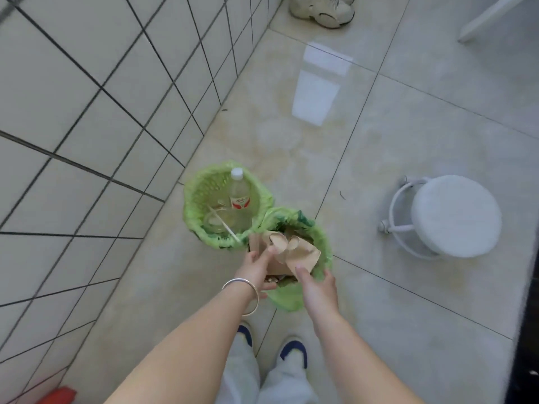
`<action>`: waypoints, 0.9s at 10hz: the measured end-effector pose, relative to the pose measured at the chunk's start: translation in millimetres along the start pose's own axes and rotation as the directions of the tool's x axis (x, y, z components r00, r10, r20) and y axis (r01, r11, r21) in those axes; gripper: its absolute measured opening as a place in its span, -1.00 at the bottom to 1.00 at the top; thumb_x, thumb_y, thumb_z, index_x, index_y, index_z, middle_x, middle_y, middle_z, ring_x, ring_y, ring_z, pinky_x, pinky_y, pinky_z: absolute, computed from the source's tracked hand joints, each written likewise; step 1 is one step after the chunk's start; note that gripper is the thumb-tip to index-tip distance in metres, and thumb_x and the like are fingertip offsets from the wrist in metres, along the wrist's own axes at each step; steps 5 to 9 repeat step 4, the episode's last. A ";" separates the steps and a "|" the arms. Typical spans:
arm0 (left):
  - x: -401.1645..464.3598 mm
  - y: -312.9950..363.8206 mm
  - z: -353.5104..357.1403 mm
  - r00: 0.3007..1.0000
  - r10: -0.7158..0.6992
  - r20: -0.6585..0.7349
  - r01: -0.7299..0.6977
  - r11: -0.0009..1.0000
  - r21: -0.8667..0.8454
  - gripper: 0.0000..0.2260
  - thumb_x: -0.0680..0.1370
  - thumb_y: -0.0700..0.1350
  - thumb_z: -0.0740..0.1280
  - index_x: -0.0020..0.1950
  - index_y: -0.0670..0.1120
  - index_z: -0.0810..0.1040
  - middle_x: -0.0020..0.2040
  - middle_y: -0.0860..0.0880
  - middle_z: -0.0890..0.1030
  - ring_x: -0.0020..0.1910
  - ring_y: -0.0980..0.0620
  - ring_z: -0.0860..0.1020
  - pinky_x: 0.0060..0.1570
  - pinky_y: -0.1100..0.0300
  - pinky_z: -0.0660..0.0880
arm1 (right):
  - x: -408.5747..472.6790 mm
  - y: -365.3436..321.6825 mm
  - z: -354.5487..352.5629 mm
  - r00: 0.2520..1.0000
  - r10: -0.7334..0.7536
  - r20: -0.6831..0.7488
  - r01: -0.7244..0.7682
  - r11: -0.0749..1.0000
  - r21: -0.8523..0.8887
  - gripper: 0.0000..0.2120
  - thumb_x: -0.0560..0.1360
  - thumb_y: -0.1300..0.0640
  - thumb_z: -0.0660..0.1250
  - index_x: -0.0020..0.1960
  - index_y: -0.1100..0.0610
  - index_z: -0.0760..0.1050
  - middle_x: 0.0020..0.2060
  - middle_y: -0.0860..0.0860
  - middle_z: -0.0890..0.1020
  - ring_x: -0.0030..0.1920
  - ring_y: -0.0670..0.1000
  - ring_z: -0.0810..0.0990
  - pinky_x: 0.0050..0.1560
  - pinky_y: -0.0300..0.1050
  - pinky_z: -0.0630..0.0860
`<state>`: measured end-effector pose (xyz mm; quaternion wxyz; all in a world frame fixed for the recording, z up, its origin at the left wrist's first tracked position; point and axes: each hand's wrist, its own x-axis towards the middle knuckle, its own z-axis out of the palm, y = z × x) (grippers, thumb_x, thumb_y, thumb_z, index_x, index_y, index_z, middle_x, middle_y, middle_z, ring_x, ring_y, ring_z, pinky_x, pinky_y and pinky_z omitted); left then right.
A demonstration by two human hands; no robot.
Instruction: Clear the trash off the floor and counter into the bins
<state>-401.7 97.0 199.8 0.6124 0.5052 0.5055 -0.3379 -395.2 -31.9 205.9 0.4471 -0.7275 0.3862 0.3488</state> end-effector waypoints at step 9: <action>-11.8 -25.2 2.3 0.996 0.038 -0.080 -0.014 0.958 0.287 -0.69 0.55 -0.06 0.26 0.27 -0.11 0.45 -0.01 -0.08 0.55 -0.09 -0.04 0.55 -0.29 0.21 0.39 | -9.9 28.9 -17.7 0.988 0.075 0.133 -0.036 0.961 -0.275 -0.74 0.50 0.01 0.25 0.14 0.08 0.49 0.02 0.09 0.58 0.05 0.12 0.55 0.04 -0.08 0.44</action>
